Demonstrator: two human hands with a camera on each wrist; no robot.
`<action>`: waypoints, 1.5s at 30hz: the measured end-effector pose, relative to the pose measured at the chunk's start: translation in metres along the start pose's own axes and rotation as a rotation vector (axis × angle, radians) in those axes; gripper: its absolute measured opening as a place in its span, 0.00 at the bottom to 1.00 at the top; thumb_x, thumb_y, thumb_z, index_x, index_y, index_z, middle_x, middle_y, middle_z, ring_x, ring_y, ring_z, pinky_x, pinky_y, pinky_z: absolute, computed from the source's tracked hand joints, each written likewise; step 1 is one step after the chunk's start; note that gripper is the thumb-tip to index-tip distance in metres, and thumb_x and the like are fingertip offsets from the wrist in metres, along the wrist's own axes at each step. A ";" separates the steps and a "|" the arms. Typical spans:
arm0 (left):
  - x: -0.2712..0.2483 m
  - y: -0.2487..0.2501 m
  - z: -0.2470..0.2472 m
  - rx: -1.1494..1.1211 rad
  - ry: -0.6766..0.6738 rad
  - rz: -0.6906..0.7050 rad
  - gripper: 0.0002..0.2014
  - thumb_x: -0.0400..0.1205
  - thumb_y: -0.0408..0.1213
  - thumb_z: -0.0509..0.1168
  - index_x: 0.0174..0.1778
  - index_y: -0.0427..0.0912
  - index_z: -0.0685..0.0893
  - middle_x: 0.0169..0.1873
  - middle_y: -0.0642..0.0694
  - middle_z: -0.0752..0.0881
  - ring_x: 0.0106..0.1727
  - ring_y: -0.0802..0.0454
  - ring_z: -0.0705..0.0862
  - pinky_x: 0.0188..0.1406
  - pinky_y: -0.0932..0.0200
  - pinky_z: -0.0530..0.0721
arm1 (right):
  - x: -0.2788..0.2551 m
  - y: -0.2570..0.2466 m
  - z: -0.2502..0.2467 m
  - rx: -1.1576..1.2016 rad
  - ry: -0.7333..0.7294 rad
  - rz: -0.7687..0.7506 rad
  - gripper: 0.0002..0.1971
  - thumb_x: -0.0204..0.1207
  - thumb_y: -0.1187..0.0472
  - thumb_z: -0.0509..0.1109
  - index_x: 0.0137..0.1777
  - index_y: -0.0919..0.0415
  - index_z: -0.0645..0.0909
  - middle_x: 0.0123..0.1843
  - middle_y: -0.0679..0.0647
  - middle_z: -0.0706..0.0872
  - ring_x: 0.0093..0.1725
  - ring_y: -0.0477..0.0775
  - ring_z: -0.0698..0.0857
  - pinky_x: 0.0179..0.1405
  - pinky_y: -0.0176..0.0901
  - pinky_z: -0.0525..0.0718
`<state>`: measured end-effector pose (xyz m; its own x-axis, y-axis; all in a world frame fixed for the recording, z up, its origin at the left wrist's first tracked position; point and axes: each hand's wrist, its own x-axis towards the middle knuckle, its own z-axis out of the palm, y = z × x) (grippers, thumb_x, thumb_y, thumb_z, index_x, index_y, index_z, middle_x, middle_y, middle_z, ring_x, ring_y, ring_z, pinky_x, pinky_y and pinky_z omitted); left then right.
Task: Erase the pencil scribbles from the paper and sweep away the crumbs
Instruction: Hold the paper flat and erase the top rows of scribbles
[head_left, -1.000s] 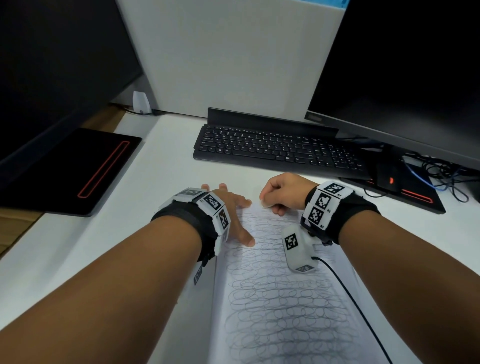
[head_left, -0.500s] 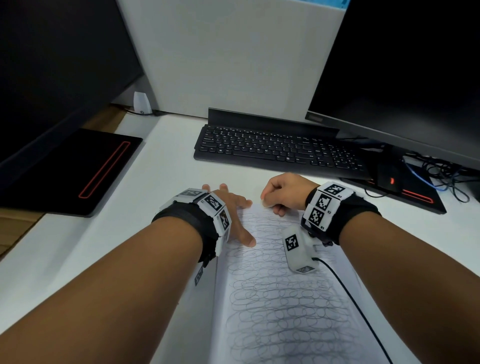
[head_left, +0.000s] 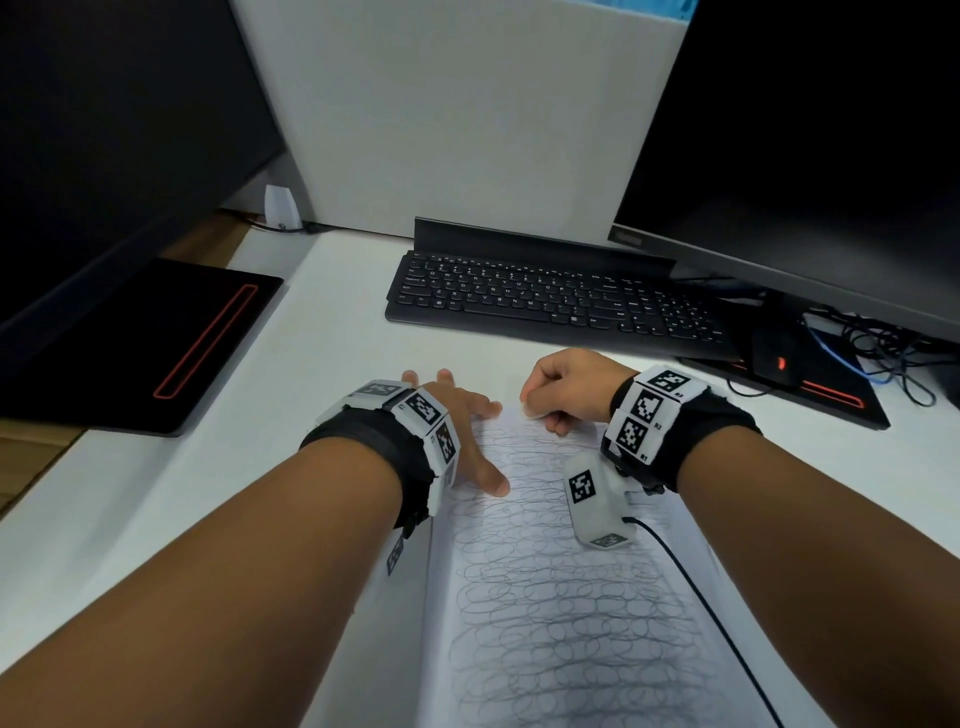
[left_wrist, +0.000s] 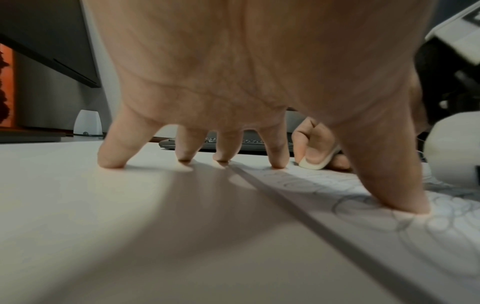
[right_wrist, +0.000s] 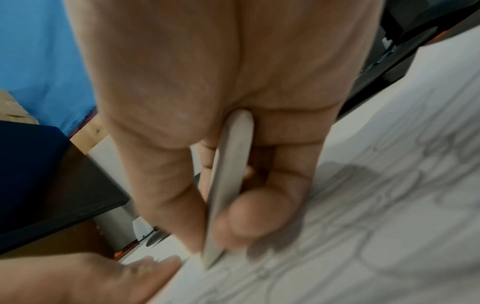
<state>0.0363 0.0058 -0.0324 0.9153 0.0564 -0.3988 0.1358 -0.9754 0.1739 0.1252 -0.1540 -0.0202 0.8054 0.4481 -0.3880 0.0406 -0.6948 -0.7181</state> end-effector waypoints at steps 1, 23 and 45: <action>0.000 0.000 0.000 0.001 -0.003 -0.001 0.47 0.62 0.70 0.74 0.79 0.72 0.63 0.71 0.49 0.68 0.76 0.35 0.62 0.71 0.37 0.72 | -0.001 0.000 0.000 -0.013 -0.039 0.004 0.03 0.74 0.73 0.73 0.45 0.67 0.85 0.30 0.57 0.84 0.26 0.49 0.82 0.28 0.38 0.85; -0.001 0.001 0.000 0.021 -0.012 -0.009 0.47 0.63 0.70 0.73 0.79 0.73 0.62 0.75 0.48 0.65 0.78 0.35 0.60 0.73 0.35 0.69 | 0.000 0.002 -0.001 -0.003 -0.032 -0.004 0.04 0.72 0.73 0.73 0.43 0.67 0.85 0.29 0.57 0.84 0.26 0.50 0.82 0.29 0.40 0.83; -0.002 0.001 -0.001 0.015 -0.021 -0.015 0.47 0.64 0.70 0.73 0.79 0.73 0.62 0.77 0.48 0.63 0.80 0.34 0.58 0.73 0.38 0.68 | -0.002 0.002 -0.005 0.001 -0.051 0.005 0.04 0.73 0.74 0.73 0.44 0.67 0.85 0.28 0.54 0.85 0.25 0.47 0.83 0.25 0.36 0.84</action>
<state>0.0352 0.0047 -0.0301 0.9050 0.0666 -0.4202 0.1435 -0.9776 0.1542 0.1261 -0.1591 -0.0181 0.7745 0.4724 -0.4208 0.0355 -0.6966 -0.7166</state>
